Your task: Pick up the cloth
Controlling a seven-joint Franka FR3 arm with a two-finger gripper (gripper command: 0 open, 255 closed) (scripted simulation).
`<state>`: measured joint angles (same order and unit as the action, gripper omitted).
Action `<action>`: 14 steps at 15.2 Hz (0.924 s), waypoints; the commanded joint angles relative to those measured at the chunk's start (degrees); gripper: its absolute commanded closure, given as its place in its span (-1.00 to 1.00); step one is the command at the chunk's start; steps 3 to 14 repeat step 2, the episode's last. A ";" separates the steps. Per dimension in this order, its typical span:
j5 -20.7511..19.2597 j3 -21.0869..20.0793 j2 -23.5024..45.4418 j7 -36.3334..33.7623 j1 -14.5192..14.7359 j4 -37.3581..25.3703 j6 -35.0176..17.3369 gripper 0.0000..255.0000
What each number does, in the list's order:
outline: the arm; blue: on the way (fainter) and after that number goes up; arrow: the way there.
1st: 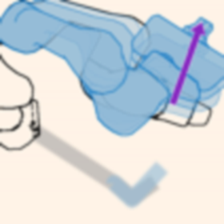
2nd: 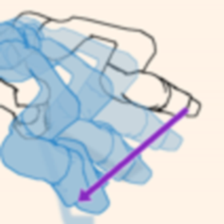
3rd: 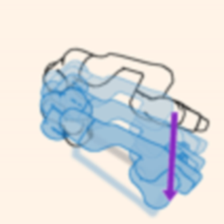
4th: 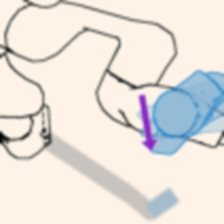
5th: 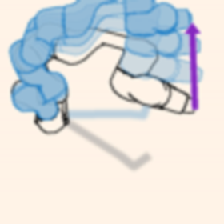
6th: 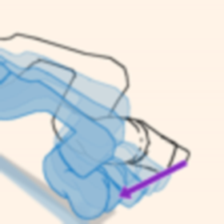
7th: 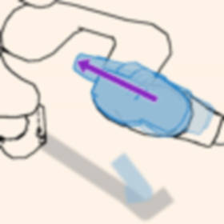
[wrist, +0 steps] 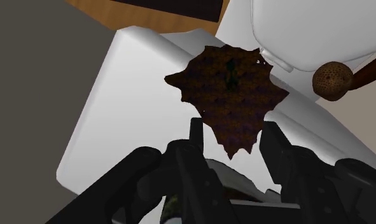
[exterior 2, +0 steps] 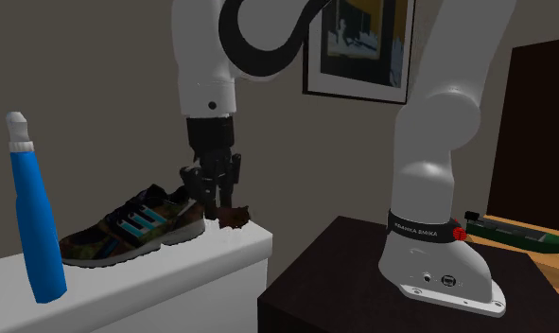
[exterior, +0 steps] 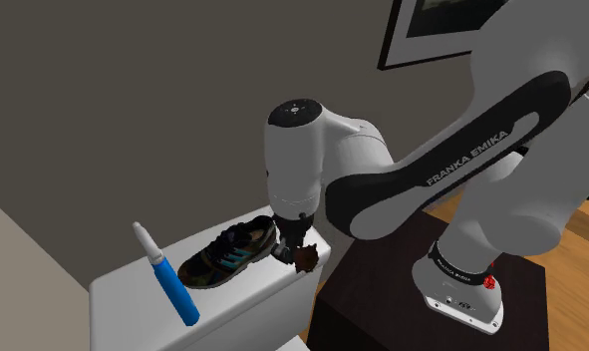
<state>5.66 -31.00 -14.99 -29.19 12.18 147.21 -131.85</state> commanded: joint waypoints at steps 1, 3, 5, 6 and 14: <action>0.27 0.27 -0.64 0.37 0.08 -0.41 1.04 1.00; 0.27 0.27 -0.65 0.37 0.08 -0.41 1.04 1.00; 0.27 0.27 -0.65 0.37 0.08 -0.41 1.04 1.00; 0.27 0.27 -0.65 0.37 0.08 -0.41 1.04 1.00; 0.27 0.27 -0.65 0.37 0.08 -0.41 1.04 1.00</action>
